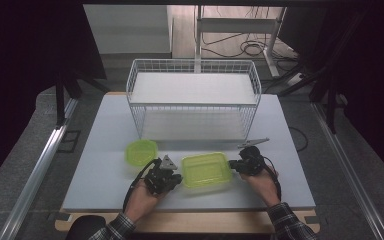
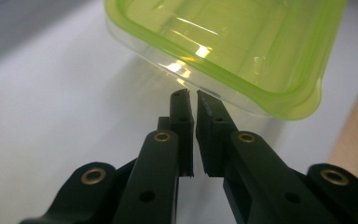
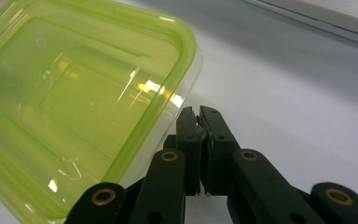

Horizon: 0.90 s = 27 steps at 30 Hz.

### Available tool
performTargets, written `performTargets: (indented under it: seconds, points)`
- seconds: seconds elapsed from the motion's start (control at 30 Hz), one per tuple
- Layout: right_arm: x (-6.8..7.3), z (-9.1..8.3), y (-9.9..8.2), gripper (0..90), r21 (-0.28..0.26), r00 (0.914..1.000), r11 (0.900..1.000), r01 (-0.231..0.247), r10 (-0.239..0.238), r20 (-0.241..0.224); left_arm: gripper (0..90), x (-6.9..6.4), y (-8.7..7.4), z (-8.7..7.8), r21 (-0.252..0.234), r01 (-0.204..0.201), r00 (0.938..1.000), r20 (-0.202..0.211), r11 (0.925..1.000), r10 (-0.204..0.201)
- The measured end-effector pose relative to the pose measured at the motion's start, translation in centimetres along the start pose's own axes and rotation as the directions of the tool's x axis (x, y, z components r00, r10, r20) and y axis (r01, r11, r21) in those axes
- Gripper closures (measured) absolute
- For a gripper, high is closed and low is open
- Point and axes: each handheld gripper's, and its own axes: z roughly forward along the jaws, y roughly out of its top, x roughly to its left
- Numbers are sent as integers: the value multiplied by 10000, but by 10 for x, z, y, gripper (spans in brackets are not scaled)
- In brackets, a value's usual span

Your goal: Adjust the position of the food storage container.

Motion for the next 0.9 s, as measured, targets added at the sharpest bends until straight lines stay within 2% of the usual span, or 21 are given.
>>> performTargets:
  seconds: [0.17, 0.27, 0.33, 0.43, 0.53, 0.7, 0.77, 0.8, 0.83, 0.9]
  points:
    - [7, 7, 6, 861, 28, 9994, 9997, 259, -259, -218, 848, -5, -8, -6, 59, -71, 9999, 110, 10000, 70]
    - [11, 7, 8, 856, 26, 9988, 9988, 496, -496, -16, 820, -1, -13, -12, -34, -6, 9999, -118, 10000, 5]
    - [11, 0, 6, 849, -209, 9984, 9982, 559, -556, 128, 805, 4, -18, -20, -284, 109, 9997, -225, 9995, -115]
    - [13, -13, 2, 819, -508, 9978, 9971, 572, -553, 376, 720, 8, -25, -27, -624, 343, 9989, -284, 9975, -362]
    - [14, -22, -5, 776, -796, 9975, 9947, 659, -637, 291, 593, 9, -32, -32, -775, 341, 9986, -372, 9964, -371]
    - [18, -33, -13, 629, -1113, 9968, 9910, 747, -711, 363, 374, 7, -40, -36, -1127, 259, 9982, -509, 9933, -318]
    - [19, -37, -16, 533, -1220, 9973, 9903, 671, -630, 373, 300, 7, -44, -36, -1075, 199, 9978, -614, 9940, -267]
    - [20, -39, -19, 437, -1272, 9970, 9894, 695, -646, 416, 213, 6, -46, -36, -1036, 221, 9971, -699, 9944, -295]
    - [20, -39, -19, 437, -1272, 9970, 9894, 695, -646, 416, 213, 6, -47, -36, -1000, 230, 9966, -759, 9947, -306]
    - [20, -41, -23, 346, -1291, 9965, 9888, 750, -695, 469, 156, 5, -51, -37, -929, 231, 9970, -716, 9954, -298]
